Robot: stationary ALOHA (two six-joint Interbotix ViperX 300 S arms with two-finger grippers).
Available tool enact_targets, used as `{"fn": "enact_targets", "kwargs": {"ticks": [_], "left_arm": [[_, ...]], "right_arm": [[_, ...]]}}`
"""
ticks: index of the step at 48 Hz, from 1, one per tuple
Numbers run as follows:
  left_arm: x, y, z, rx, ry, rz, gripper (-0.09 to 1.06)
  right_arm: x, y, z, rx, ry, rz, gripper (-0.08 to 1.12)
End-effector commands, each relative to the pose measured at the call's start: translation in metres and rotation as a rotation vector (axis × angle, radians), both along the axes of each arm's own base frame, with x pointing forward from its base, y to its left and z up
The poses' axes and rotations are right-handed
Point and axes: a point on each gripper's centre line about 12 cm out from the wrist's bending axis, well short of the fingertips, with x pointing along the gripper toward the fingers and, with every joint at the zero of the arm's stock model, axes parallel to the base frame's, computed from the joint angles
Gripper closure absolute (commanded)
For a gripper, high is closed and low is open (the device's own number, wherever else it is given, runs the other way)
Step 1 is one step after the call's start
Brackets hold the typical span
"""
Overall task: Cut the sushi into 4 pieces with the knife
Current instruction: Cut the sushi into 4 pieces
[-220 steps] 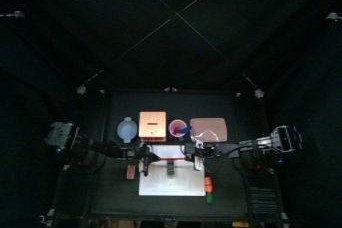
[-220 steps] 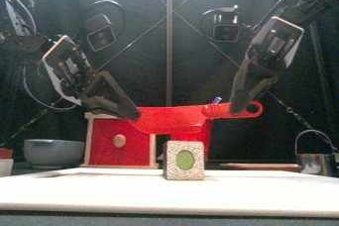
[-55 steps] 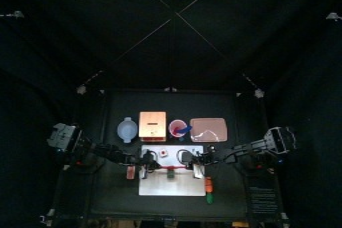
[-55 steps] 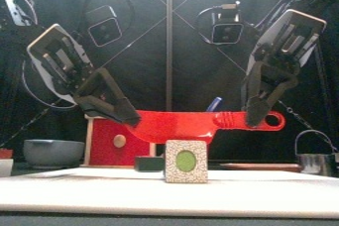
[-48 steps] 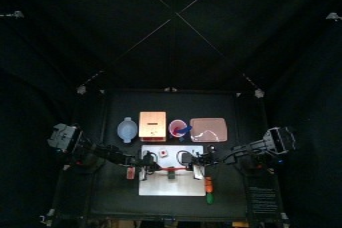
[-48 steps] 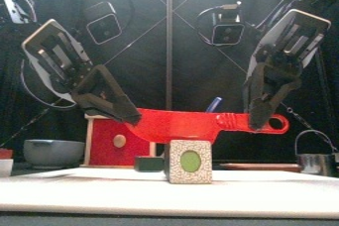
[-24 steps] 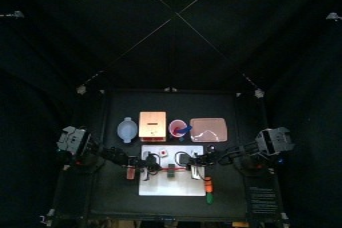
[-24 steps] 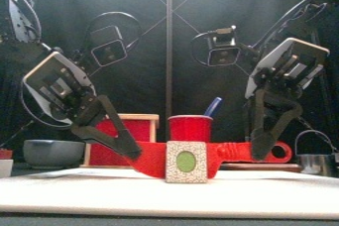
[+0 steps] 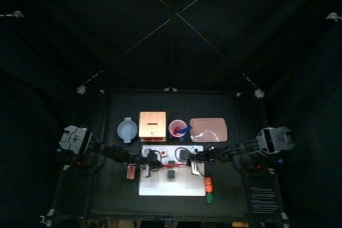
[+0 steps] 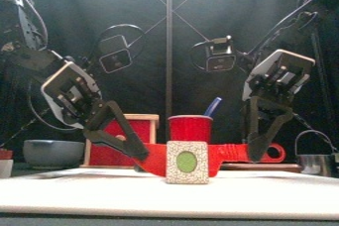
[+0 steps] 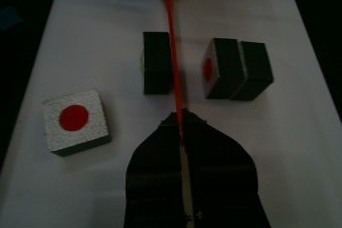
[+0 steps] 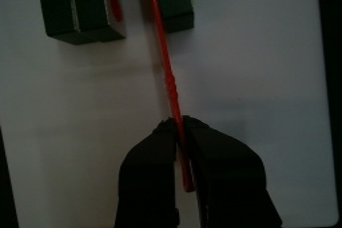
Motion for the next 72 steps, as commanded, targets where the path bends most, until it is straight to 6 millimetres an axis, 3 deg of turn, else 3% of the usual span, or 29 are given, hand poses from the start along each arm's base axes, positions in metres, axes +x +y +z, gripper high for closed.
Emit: {"fn": "enact_targets", "kwargs": {"ticks": [1,8,15,22,29,46,72], "left_arm": [[-0.002,0.016,-0.001,0.011,0.019,0.027,0.78],[-0.002,0.014,0.014,0.014,-0.002,0.006,0.78],[0.001,0.011,0.042,0.012,-0.055,-0.017,0.78],[0.000,0.001,0.068,0.016,-0.117,-0.060,0.78],[-0.001,-0.013,0.083,0.010,-0.162,-0.101,0.78],[-0.003,-0.040,0.080,-0.008,-0.153,-0.166,0.78],[0.005,-0.048,0.049,-0.008,-0.073,-0.169,0.78]], "right_arm": [[0.008,-0.010,0.014,0.001,-0.051,-0.030,0.92],[0.010,-0.007,0.028,0.003,-0.089,-0.022,0.92],[0.012,-0.004,0.049,0.007,-0.138,-0.016,0.92],[0.013,0.012,0.068,0.013,-0.187,0.030,0.92],[0.011,0.027,0.073,0.028,-0.199,0.065,0.92],[0.010,0.043,0.065,0.059,-0.179,0.085,0.92],[0.013,0.047,0.033,0.068,-0.093,0.073,0.92]]}}
